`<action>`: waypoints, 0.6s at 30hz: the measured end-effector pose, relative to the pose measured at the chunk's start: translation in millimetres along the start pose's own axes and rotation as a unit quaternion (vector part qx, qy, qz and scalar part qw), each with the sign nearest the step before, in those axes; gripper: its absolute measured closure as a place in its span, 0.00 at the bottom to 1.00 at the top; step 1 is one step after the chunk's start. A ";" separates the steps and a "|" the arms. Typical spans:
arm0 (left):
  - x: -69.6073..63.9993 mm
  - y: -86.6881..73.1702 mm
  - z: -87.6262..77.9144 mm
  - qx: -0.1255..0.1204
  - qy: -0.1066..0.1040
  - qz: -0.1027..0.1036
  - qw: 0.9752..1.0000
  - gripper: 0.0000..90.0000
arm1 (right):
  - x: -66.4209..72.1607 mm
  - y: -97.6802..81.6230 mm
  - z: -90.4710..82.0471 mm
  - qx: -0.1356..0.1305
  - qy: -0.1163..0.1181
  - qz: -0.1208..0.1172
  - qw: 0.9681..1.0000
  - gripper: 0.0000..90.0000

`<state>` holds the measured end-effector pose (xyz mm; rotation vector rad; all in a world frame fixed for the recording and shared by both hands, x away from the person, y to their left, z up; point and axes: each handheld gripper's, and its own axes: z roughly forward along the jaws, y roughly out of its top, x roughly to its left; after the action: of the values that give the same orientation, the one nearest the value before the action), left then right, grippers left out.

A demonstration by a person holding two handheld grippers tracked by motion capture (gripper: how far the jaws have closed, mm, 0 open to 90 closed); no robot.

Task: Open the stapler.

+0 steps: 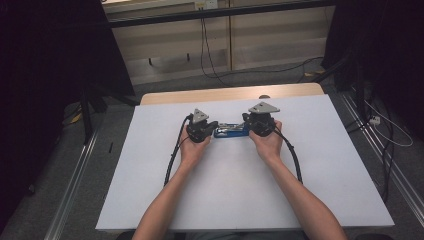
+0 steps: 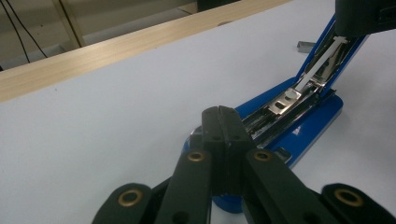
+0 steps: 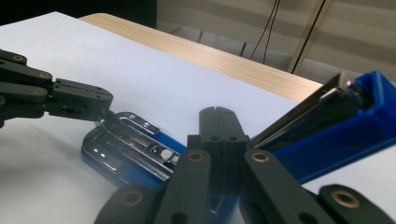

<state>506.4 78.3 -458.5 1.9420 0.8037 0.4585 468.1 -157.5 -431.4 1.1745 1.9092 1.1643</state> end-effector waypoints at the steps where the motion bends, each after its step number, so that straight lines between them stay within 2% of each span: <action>1: -0.1 0.2 0.1 0.000 0.000 0.000 1.000 1.00 | -0.9 -0.7 -0.4 0.001 -0.001 0.002 1.000 1.00; 4: -0.1 0.2 0.1 0.000 0.000 0.000 1.000 1.00 | -3.9 -2.2 -1.1 0.003 0.002 0.008 1.000 1.00; 7: 0.0 -0.1 0.1 -0.001 0.000 -0.001 1.000 1.00 | -3.1 -2.5 -1.7 0.001 0.002 0.000 1.000 1.00; 18: 0.0 -0.9 0.3 -0.006 0.000 -0.004 1.000 1.00 | -3.3 -2.9 -1.7 0.001 0.001 0.000 1.000 1.00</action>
<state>506.3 78.5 -459.4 1.9273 0.8068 0.4566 467.0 -161.8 -433.1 1.1757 1.9108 1.1648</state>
